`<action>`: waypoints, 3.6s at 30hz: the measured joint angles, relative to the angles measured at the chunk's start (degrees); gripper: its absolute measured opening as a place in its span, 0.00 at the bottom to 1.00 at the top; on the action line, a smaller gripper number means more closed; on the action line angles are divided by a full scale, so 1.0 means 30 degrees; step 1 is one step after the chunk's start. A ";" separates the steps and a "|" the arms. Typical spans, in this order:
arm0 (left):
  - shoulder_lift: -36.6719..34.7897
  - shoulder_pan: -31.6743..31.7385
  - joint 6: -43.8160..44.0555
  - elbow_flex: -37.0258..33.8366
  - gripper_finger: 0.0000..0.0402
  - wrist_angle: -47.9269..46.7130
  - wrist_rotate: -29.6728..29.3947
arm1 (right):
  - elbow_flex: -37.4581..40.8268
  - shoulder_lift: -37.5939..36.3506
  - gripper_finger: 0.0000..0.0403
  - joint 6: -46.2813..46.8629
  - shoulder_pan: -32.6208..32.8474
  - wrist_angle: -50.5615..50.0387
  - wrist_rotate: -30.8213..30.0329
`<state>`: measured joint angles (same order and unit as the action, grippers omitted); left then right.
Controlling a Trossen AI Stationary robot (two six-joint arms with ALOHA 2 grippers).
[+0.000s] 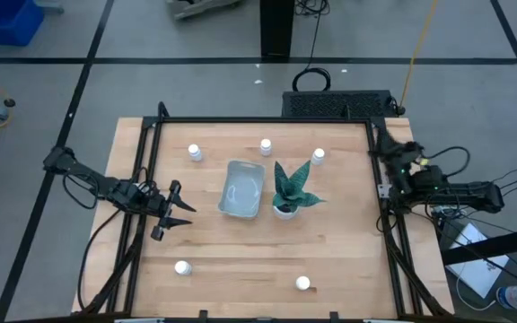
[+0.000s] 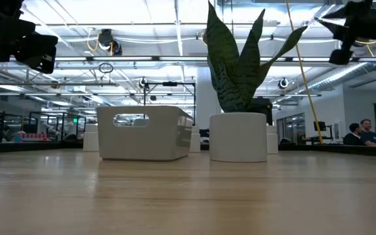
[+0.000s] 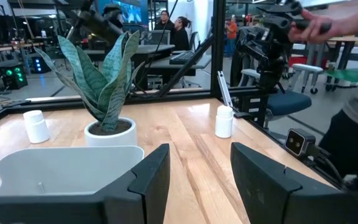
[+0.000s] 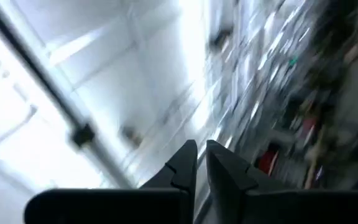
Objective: Pick and place pill bottles into a basket
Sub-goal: Put the white pill bottle into the gray bin
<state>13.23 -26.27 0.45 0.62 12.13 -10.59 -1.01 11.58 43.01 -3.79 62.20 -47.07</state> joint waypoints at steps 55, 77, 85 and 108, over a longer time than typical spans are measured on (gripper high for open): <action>0.0000 -0.0002 0.0004 0.0000 0.44 0.0024 0.0000 | -2.6312 2.5820 0.84 -0.5839 -1.0210 -4.1112 1.5784; 0.0000 -0.0005 0.0003 0.0000 0.44 0.0024 0.0003 | -2.1359 2.6140 0.83 -0.5562 -1.0210 -3.6971 1.5214; 0.0000 -0.0002 0.0001 -0.0005 0.44 0.0019 0.0006 | -2.0642 2.6140 0.82 -0.5560 -1.0208 -3.5512 1.5212; 0.0000 -0.0003 0.0005 -0.0002 0.44 0.0018 0.0005 | -2.0620 2.6738 0.82 -0.6218 -0.9895 -3.5133 1.4663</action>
<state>13.23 -26.28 0.46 0.62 12.18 -10.57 -62.87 91.79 24.35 -33.47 -43.20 -3.08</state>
